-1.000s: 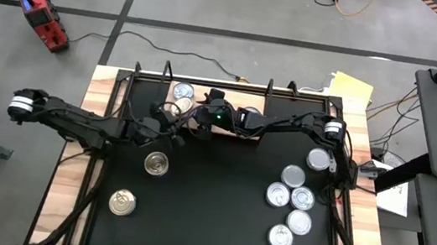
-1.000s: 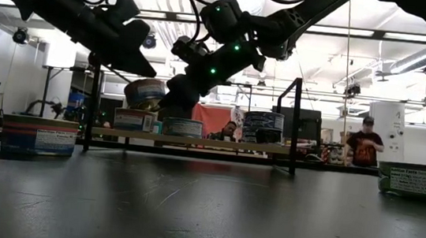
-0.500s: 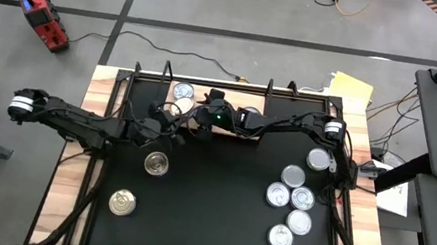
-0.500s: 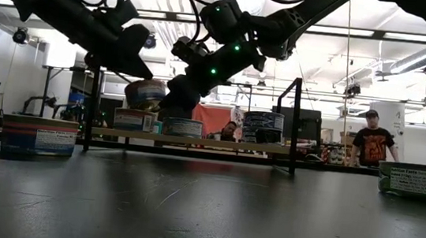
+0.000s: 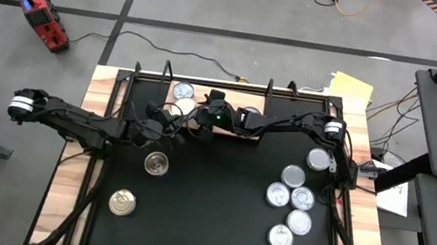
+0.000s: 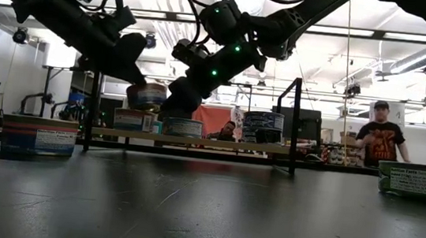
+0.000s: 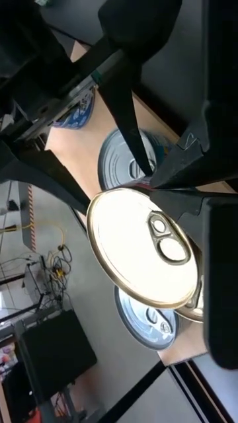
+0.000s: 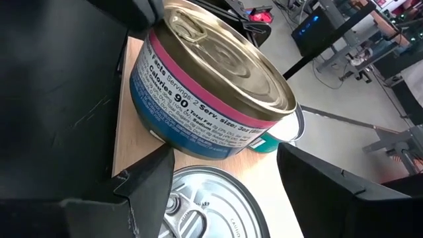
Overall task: Stack canned seafood by type on shelf
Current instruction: Stack the blue tuna can on top of the other blue tuna can on the shelf
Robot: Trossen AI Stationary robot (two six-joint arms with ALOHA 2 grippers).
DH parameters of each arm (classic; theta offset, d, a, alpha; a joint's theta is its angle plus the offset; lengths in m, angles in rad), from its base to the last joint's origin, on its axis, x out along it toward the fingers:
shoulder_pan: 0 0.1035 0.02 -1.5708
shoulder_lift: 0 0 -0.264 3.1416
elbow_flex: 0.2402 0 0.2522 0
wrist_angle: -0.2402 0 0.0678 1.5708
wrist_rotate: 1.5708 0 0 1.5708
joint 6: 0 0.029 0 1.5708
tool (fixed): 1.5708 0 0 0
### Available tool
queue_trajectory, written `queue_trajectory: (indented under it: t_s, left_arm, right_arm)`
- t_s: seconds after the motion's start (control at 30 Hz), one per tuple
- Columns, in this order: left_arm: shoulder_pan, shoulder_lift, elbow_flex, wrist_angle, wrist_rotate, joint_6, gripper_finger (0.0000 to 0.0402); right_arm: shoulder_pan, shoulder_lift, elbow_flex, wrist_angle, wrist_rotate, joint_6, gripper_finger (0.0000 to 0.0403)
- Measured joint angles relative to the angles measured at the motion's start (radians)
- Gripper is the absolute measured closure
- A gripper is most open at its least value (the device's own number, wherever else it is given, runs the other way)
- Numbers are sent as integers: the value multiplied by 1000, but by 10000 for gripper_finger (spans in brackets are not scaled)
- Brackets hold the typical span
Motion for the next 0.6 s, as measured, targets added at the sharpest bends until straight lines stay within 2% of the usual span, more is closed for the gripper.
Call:
queue_trajectory:
  t_s: [0.6]
  left_arm:
    - [0,-2,0,30,-9,-16,401]
  right_arm:
    - [0,0,0,2,0,12,145]
